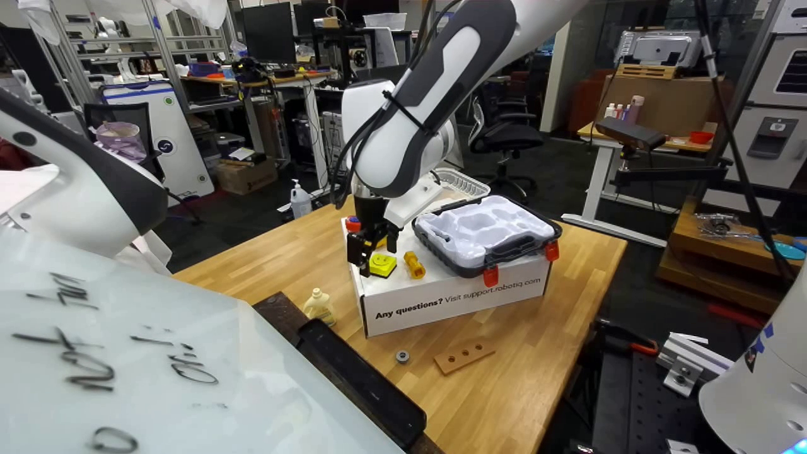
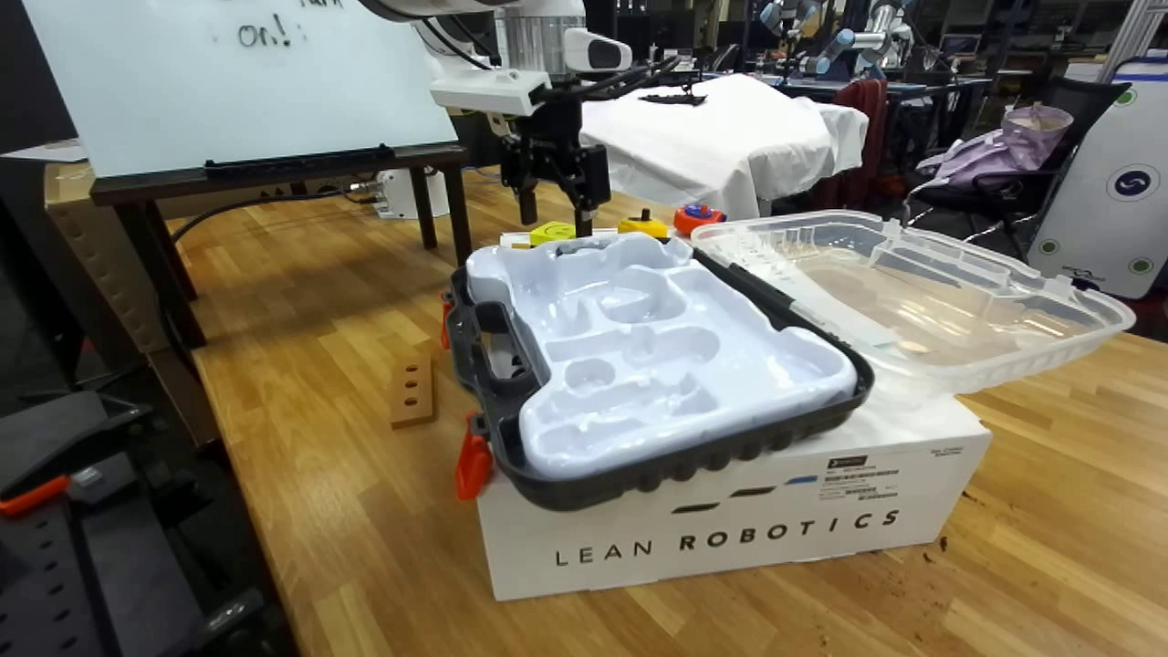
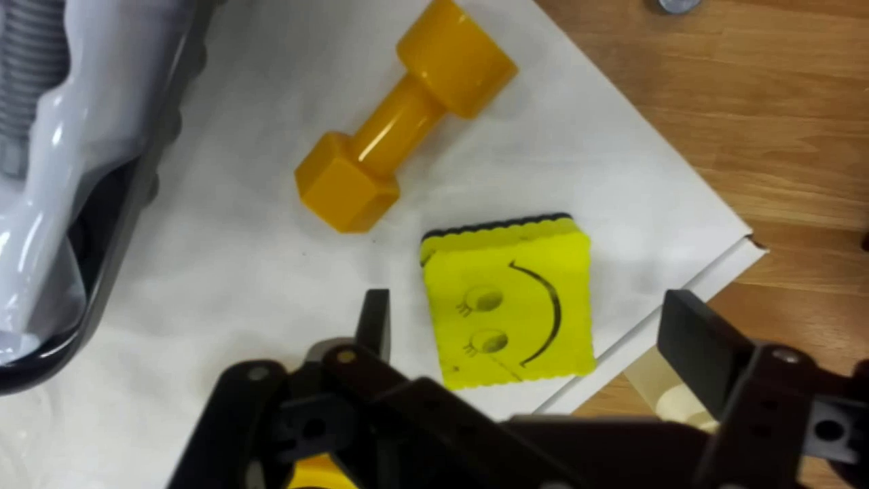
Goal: Place the yellow and black block in the toolbox
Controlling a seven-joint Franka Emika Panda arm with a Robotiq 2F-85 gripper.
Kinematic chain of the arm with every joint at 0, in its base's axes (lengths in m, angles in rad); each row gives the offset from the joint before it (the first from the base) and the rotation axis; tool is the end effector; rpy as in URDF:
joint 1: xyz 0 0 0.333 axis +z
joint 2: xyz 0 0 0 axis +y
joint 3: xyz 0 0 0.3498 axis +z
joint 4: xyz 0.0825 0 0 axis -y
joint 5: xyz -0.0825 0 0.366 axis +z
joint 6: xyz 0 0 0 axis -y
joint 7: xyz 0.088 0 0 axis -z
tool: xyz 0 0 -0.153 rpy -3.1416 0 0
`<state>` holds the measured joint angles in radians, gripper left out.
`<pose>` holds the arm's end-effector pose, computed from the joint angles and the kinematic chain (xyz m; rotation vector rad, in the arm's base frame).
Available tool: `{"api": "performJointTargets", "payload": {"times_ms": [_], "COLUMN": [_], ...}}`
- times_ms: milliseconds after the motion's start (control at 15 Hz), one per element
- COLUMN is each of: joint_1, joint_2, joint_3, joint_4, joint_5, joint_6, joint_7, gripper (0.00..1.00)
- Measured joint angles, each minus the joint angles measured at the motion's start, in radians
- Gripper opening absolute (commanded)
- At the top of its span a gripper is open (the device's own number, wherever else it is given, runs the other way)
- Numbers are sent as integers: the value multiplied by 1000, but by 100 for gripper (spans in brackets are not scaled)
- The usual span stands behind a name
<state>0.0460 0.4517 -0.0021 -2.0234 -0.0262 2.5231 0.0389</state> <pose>0.6127 0.0265 0.2264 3.1258 0.0410 0.0760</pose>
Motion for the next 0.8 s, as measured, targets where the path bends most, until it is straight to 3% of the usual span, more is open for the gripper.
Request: {"api": "performJointTargets", "payload": {"times_ms": [333,467,800], "joint_1": [0,0,-2], "joint_2": [0,0,2], "joint_3": [2,3,3], "joint_4": [2,1,1], "joint_5": [8,13,23], "joint_6": [0,0,-3], "joint_7": [0,0,-1], "gripper": [100,74,38]}}
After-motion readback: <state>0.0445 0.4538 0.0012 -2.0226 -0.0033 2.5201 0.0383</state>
